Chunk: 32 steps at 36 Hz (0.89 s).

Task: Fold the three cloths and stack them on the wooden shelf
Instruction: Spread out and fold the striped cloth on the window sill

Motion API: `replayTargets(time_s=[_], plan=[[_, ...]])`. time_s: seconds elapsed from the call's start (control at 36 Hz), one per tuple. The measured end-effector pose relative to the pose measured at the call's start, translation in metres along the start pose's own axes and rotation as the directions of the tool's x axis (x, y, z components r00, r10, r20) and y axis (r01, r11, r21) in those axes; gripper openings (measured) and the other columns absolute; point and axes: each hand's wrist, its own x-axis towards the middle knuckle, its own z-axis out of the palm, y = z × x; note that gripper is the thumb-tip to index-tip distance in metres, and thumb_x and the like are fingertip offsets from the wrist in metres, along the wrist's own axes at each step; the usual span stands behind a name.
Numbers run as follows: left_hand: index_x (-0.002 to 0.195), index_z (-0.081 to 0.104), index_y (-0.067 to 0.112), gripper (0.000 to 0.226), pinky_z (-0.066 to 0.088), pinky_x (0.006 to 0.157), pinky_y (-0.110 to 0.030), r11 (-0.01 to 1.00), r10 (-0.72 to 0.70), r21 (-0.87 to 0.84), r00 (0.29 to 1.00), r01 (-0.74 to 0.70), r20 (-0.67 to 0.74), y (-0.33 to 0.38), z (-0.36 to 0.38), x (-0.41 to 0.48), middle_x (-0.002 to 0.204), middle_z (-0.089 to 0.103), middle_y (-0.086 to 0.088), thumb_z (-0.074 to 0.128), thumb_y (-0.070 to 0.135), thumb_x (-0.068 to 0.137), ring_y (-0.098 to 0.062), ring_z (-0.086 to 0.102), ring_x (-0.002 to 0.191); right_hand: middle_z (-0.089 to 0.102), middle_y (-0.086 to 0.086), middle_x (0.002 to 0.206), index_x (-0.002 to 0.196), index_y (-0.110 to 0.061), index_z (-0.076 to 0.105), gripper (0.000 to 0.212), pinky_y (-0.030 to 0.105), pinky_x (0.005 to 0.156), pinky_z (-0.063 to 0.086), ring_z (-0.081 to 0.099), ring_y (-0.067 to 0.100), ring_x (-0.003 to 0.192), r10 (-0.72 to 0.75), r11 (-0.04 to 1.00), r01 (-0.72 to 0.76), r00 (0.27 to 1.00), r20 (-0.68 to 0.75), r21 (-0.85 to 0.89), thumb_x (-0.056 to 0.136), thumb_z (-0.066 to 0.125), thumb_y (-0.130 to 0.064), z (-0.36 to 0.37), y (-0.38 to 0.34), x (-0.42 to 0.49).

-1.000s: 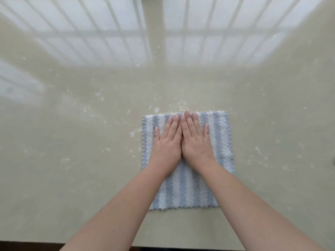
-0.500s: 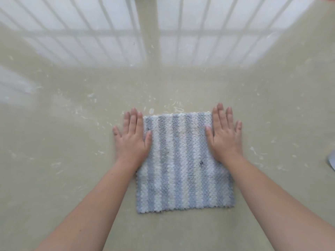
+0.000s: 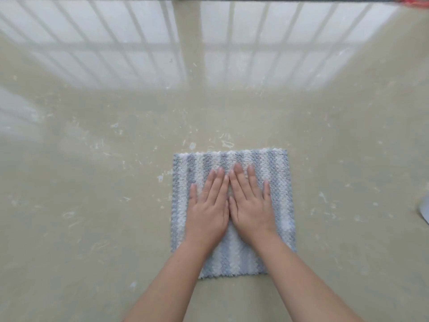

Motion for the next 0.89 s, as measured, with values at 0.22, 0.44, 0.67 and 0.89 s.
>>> replayTargets(time_s=[0.22, 0.44, 0.67, 0.89], plan=[[0.148, 0.012, 0.018, 0.055, 0.001, 0.113, -0.041, 0.993, -0.104, 0.067, 0.994, 0.102, 0.022, -0.036, -0.011, -0.012, 0.158, -0.002, 0.009, 0.011, 0.041, 0.099, -0.007, -0.004, 0.144, 0.009, -0.008, 0.156, 0.148, -0.022, 0.009, 0.058, 0.053, 0.111, 0.009, -0.011, 0.009, 0.143, 0.203, 0.979, -0.203, 0.979, 0.006, -0.004, 0.094, 0.021, -0.037, -0.014, 0.053, -0.015], [0.149, 0.004, 0.013, 0.059, -0.004, 0.116, -0.045, 0.984, -0.162, -0.070, 0.987, 0.162, 0.000, -0.027, -0.019, -0.019, 0.158, -0.004, 0.003, 0.017, 0.036, 0.097, -0.010, -0.010, 0.144, -0.006, -0.003, 0.156, 0.147, -0.020, 0.000, 0.062, 0.053, 0.111, 0.000, -0.025, 0.012, 0.140, 0.302, 0.953, -0.299, 0.951, 0.066, -0.054, 0.090, 0.007, -0.043, -0.025, 0.046, -0.016], [0.150, 0.012, 0.013, 0.052, 0.008, 0.114, -0.044, 0.989, 0.057, -0.131, 0.997, -0.064, -0.055, 0.027, 0.008, -0.039, 0.158, 0.000, 0.003, 0.014, 0.027, 0.101, -0.015, 0.008, 0.145, -0.006, -0.001, 0.158, 0.150, -0.014, 0.002, 0.069, 0.047, 0.112, 0.005, -0.003, 0.020, 0.145, 0.067, 0.996, -0.075, 0.988, -0.142, -0.056, 0.088, 0.031, -0.025, 0.003, -0.005, -0.050], [0.149, 0.015, 0.015, 0.051, 0.011, 0.114, -0.043, 0.999, 0.028, -0.018, 1.000, -0.028, 0.004, 0.019, 0.011, -0.051, 0.157, 0.011, 0.003, 0.010, 0.033, 0.101, -0.014, 0.012, 0.144, -0.004, -0.007, 0.158, 0.150, -0.020, 0.005, 0.070, 0.043, 0.113, 0.007, -0.001, 0.014, 0.145, 0.041, 0.999, -0.042, 0.996, -0.076, -0.019, 0.088, 0.033, -0.031, 0.006, 0.003, -0.057]])
